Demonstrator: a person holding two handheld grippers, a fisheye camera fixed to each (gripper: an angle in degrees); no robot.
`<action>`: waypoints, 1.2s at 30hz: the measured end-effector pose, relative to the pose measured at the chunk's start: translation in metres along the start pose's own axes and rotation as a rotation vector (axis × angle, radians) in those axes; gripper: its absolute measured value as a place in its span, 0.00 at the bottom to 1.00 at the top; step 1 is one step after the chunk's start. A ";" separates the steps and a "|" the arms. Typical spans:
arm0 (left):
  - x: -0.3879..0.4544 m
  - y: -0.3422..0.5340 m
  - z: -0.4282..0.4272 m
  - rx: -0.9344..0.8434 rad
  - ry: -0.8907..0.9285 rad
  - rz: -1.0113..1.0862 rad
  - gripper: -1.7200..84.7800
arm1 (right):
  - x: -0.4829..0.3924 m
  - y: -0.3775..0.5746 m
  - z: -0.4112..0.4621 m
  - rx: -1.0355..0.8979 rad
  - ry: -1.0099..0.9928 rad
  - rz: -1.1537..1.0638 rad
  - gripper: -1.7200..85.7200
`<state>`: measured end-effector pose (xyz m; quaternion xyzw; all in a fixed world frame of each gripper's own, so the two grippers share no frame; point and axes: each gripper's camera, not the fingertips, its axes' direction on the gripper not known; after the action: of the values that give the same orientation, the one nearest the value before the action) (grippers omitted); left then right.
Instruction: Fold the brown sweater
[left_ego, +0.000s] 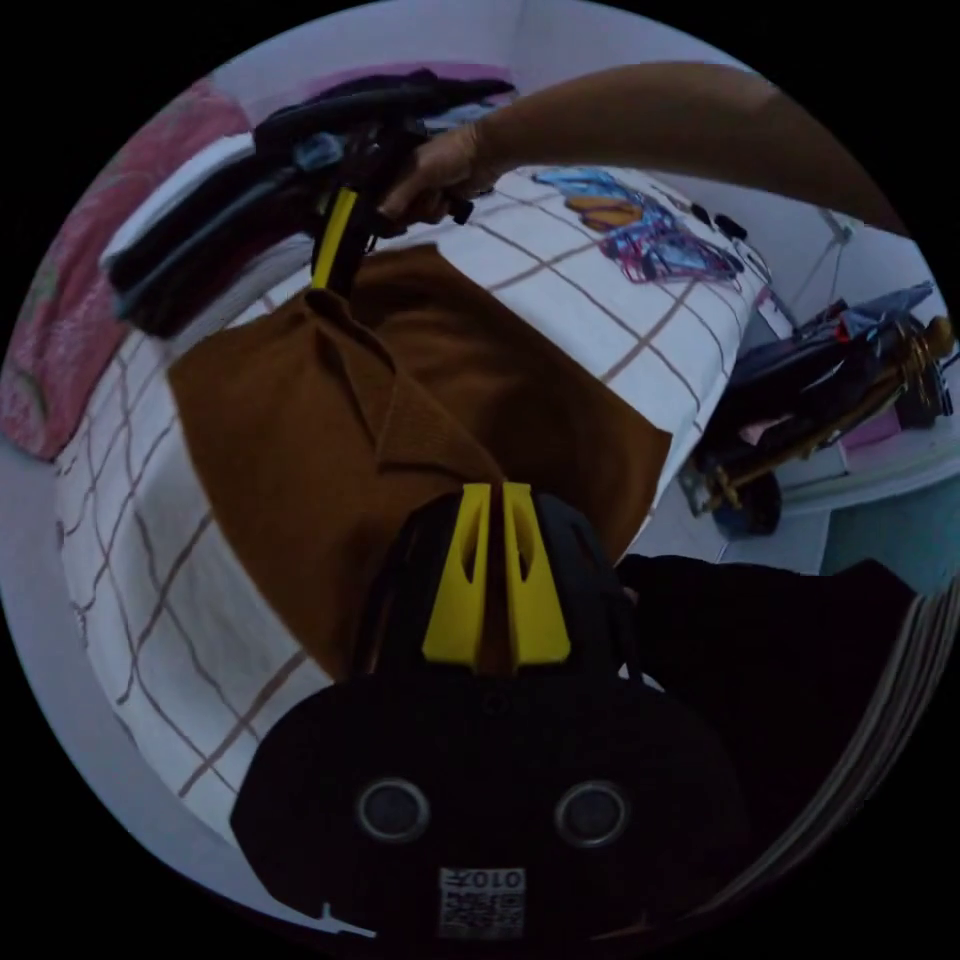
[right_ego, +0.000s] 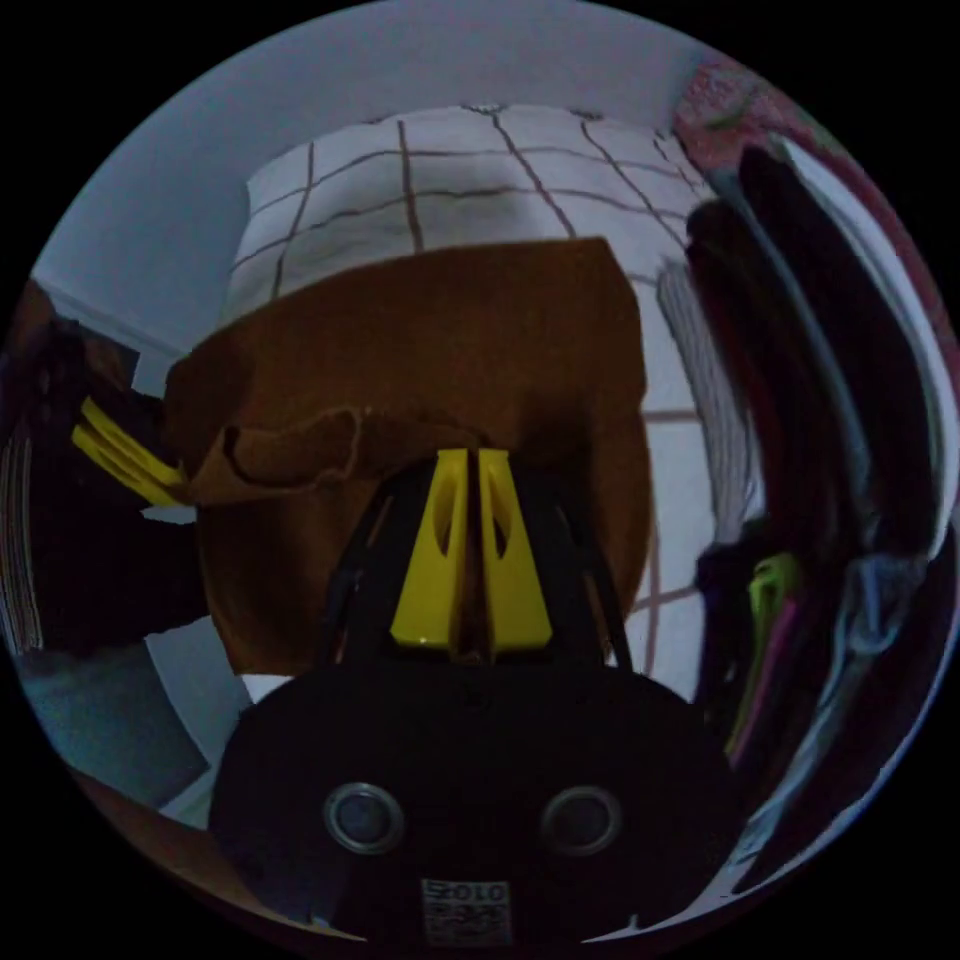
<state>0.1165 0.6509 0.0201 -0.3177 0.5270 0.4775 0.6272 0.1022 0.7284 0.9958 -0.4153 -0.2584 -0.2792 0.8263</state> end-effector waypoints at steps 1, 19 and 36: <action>0.012 -0.015 0.011 -0.014 -0.009 0.016 0.02 | 0.007 0.017 0.009 -0.006 -0.007 0.035 0.04; 0.138 -0.132 0.080 -0.062 -0.119 0.065 0.03 | 0.097 0.246 0.013 0.239 -0.202 0.628 0.12; 0.205 -0.190 0.083 0.034 -0.106 0.002 0.02 | 0.168 0.326 0.060 0.161 -0.309 0.643 0.12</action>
<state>0.3210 0.7153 -0.1773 -0.2806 0.5014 0.4852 0.6591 0.4301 0.8992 0.9607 -0.4462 -0.2579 0.0820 0.8530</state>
